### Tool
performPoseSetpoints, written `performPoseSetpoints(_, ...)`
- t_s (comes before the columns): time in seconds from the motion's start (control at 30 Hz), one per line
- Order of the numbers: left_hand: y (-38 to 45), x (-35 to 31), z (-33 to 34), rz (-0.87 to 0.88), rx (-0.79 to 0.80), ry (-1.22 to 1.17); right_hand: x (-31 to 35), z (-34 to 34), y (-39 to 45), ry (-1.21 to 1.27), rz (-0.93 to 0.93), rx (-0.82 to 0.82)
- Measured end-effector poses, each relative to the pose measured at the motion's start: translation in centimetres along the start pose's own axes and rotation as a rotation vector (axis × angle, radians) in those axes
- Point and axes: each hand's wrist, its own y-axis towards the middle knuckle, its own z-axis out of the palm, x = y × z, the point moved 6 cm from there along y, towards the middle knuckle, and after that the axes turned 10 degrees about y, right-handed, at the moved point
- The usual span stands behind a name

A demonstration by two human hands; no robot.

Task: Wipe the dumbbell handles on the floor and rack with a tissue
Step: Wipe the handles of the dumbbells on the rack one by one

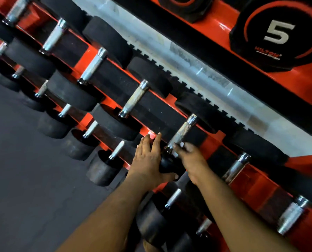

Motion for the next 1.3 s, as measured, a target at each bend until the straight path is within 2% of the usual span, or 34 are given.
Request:
performPoseSetpoints(0.1,0.0,0.0,0.1,-0.002,-0.010,-0.014,0.9,-1.5,-1.9,-0.133,-0.157,-0.098)
performPoseSetpoints(0.2,0.1,0.1,0.2,0.000,-0.034,-0.021,4.2,-1.9,-4.3,-0.320,-0.427,-0.152)
performPoseSetpoints(0.27,0.1,0.1,0.3,0.011,-0.045,-0.016,7.6,-1.2,-5.6,-0.474,-0.676,-0.165)
performPoseSetpoints(0.33,0.1,0.2,0.4,0.024,-0.064,-0.018,10.6,0.5,-5.8,-0.782,-0.968,-0.155)
performPoseSetpoints(0.37,0.1,0.2,0.4,0.030,-0.075,-0.013,11.1,1.5,-5.0,-0.978,-1.039,-0.107)
performPoseSetpoints(0.47,-0.1,0.4,0.6,0.051,-0.103,-0.001,8.3,3.8,-2.9,-1.563,-1.066,0.141)
performPoseSetpoints(0.53,-0.3,0.4,0.5,0.056,-0.119,-0.014,5.8,4.1,-3.5,-1.802,-1.088,0.311)
performPoseSetpoints(0.57,-0.4,0.5,0.5,0.058,-0.125,-0.020,5.2,3.7,-4.1,-1.847,-1.089,0.343)
performPoseSetpoints(0.73,-1.2,1.2,0.0,0.121,-0.107,0.049,4.8,0.5,-6.3,-1.728,-1.121,0.313)
performPoseSetpoints(0.83,-1.9,2.5,-1.4,0.160,-0.126,0.158,6.6,0.4,-7.4,-1.369,-1.040,0.193)
performPoseSetpoints(0.93,-2.2,4.8,-4.1,0.152,-0.312,0.214,9.6,2.8,-8.1,-0.952,-0.956,0.118)
performPoseSetpoints(1.0,-1.6,7.1,-6.4,0.106,-0.428,0.224,11.0,5.5,-7.5,-0.829,-0.926,0.097)
performPoseSetpoints(1.13,0.8,11.4,-9.1,0.000,-0.411,0.209,12.8,11.3,-5.1,-0.749,-0.956,0.075)
performPoseSetpoints(1.3,3.7,14.7,-10.0,-0.070,-0.270,0.156,13.9,17.9,-1.1,-0.958,-1.081,0.134)
